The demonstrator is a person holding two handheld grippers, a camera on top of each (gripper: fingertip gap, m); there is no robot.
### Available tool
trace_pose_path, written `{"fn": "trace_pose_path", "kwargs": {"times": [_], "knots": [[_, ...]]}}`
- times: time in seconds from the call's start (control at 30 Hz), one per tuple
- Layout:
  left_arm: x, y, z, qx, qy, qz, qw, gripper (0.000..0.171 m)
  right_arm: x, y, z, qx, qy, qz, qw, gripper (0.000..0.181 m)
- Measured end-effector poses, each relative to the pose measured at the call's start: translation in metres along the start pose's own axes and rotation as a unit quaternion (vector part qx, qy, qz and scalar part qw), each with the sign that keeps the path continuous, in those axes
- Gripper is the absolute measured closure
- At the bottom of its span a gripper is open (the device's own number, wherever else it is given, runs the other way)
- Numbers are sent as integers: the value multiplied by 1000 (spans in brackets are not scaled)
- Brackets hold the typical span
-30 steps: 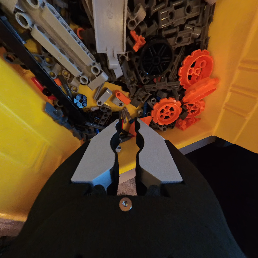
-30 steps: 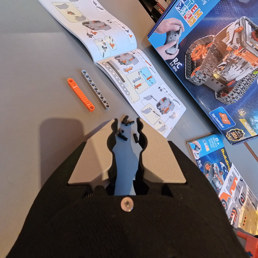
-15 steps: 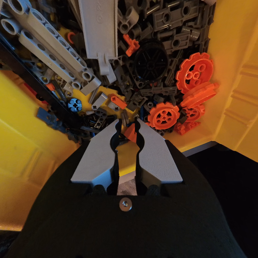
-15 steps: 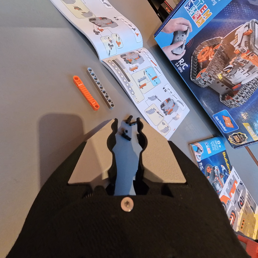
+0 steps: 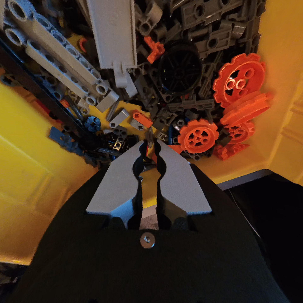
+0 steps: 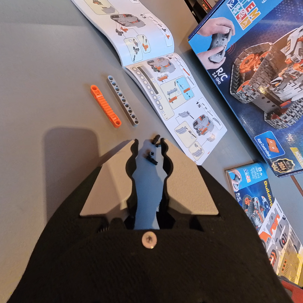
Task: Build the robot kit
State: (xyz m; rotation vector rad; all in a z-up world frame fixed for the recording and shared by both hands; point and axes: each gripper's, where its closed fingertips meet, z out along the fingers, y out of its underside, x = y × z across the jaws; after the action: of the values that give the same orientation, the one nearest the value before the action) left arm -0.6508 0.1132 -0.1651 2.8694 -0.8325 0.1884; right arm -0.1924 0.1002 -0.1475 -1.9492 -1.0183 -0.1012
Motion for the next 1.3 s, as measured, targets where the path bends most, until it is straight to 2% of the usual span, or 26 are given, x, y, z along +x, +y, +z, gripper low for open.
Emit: {"fn": "trace_pose_path", "kwargs": {"times": [0.3,0.47,0.67,0.8,0.93,1.07,1.17,1.3], "knots": [[-1,0,1,-16,-60,48,997,167,-3,1,0,-5,-2,-10,1000,155],[-2,-1,-5,-4,-36,33,999,167,-4,-1,-1,-2,-2,-14,1000,155],[2,-5,-34,37,-16,24,999,167,-4,-2,-2,-1,-3,-16,1000,155],[18,-12,-66,85,-7,42,995,167,-4,-2,-1,-3,-3,-17,1000,155],[54,-33,-108,146,23,84,986,167,-4,-1,-2,-5,-1,-21,1000,155],[112,-64,-133,177,61,156,970,168,-8,-6,-5,1,-5,-27,1000,155],[162,-82,-131,168,100,210,958,167,-12,-10,-8,5,-6,-39,999,155],[217,-107,-110,138,125,275,943,167,-15,-14,-12,10,-6,-48,999,155]]}}
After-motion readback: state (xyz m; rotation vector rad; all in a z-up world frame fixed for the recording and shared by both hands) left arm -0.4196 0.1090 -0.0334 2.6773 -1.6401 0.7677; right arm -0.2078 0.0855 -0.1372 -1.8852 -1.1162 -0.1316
